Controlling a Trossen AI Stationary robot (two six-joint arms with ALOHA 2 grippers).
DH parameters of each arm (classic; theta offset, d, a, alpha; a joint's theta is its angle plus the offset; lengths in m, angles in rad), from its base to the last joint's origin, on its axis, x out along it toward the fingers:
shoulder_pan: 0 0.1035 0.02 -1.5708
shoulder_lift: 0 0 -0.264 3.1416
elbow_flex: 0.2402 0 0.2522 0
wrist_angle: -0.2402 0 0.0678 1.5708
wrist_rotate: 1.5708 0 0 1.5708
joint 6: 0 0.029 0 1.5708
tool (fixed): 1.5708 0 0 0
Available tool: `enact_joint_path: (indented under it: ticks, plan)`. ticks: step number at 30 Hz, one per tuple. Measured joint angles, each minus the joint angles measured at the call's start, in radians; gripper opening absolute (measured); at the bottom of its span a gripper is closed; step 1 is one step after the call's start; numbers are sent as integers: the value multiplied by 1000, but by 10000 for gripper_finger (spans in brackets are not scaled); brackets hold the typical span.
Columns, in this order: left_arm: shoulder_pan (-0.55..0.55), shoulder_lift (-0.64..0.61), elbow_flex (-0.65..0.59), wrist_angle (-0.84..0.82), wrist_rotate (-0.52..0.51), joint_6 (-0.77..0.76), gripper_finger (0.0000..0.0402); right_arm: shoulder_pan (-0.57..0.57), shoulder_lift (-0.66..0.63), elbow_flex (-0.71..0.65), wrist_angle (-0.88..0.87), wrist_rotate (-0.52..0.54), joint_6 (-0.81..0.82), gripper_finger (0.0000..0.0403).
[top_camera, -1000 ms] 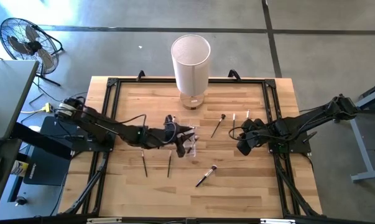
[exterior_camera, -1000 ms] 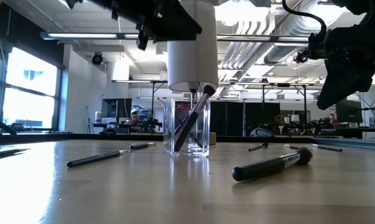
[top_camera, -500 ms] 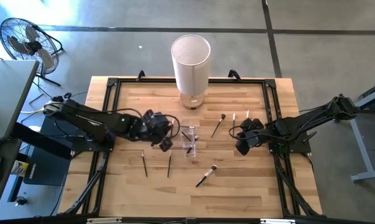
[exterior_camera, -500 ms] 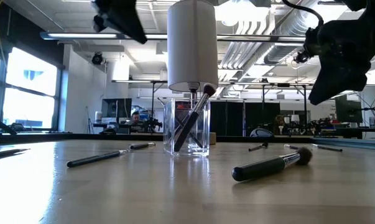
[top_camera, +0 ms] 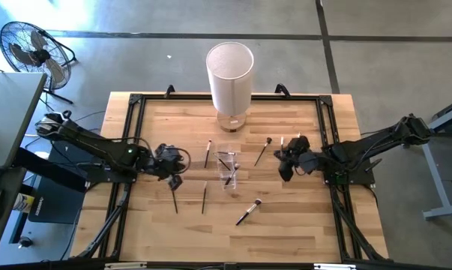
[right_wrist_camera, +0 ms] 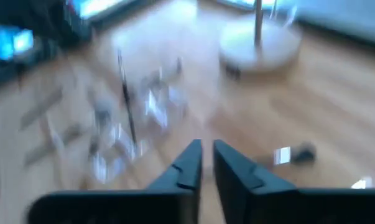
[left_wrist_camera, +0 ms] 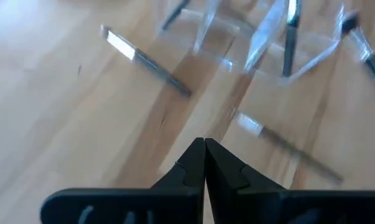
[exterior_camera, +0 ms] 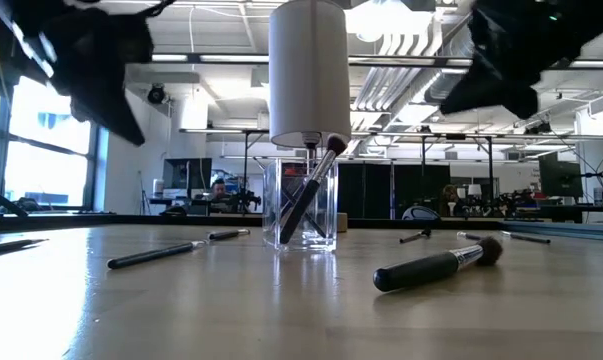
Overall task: Put items in baskets/containers
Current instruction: Put the black eyeshadow brush into the transparent organizer
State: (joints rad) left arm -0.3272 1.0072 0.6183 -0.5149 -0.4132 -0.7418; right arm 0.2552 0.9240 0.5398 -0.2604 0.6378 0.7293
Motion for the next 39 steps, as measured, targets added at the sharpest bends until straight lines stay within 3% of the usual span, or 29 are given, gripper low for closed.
enact_joint_path:
  ticks: [4,8,15,21,24,31,39]
  plan:
    - [0,-113,-118,26,23,-26,0,-114,35,90,-33,19,-54,12]
    - [0,-233,-175,36,29,-16,0,-290,99,224,-225,-29,-19,4]
    - [8,-365,-183,-17,4,39,0,-666,232,397,-642,-256,161,18]
    - [6,-432,-183,-39,-17,78,0,-895,316,385,-682,-411,149,51]
    - [6,-445,-183,-35,-22,83,0,-959,369,347,-685,-467,130,74]
    - [6,-448,-183,-37,-24,83,0,-1003,513,311,-633,-457,100,108]
    - [6,-448,-183,-34,-18,79,0,-1047,650,301,-592,-474,105,100]
